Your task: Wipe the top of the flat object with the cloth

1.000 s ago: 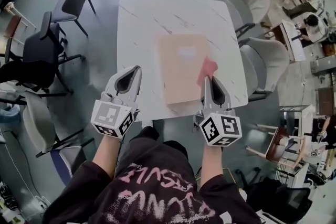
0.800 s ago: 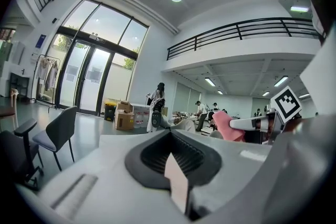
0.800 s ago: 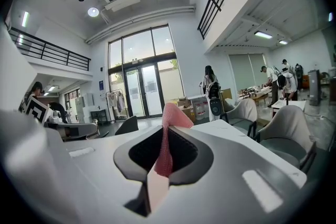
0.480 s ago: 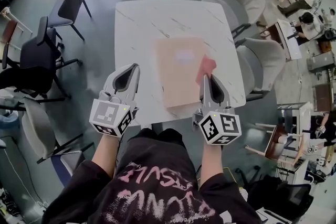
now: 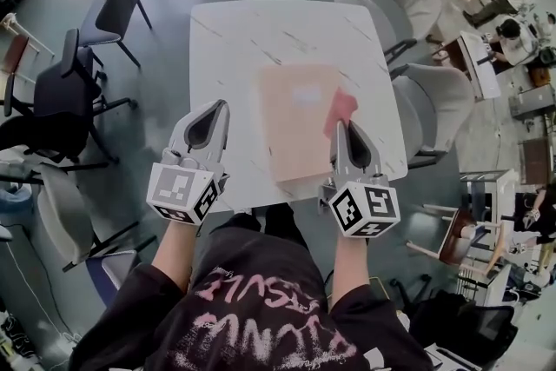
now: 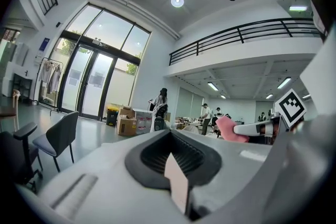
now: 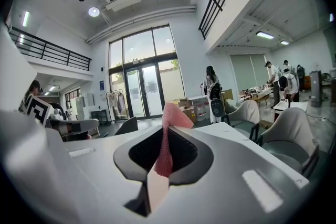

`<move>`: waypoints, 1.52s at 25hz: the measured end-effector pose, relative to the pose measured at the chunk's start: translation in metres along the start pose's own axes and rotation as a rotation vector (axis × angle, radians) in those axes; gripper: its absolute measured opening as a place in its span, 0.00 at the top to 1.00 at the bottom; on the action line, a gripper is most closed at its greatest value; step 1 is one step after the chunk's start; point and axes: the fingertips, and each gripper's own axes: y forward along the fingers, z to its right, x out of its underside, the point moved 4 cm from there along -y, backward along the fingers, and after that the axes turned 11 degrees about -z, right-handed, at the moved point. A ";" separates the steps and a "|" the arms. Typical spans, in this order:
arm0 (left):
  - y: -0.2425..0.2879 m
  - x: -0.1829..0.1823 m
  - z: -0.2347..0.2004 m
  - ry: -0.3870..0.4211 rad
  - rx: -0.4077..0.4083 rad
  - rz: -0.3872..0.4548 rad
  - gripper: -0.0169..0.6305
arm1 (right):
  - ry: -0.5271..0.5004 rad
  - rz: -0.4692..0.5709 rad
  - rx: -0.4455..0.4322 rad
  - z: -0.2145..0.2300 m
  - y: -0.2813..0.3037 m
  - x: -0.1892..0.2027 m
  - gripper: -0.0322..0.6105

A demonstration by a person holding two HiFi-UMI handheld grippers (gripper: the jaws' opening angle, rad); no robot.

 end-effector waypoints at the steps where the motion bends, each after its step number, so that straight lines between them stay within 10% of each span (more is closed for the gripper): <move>1: 0.001 -0.002 0.000 0.000 -0.008 0.005 0.97 | -0.001 0.000 -0.005 0.001 0.001 -0.001 0.88; 38: 0.054 0.007 0.023 0.017 -0.124 -0.052 0.97 | 0.047 -0.093 -0.073 0.069 0.031 0.017 0.88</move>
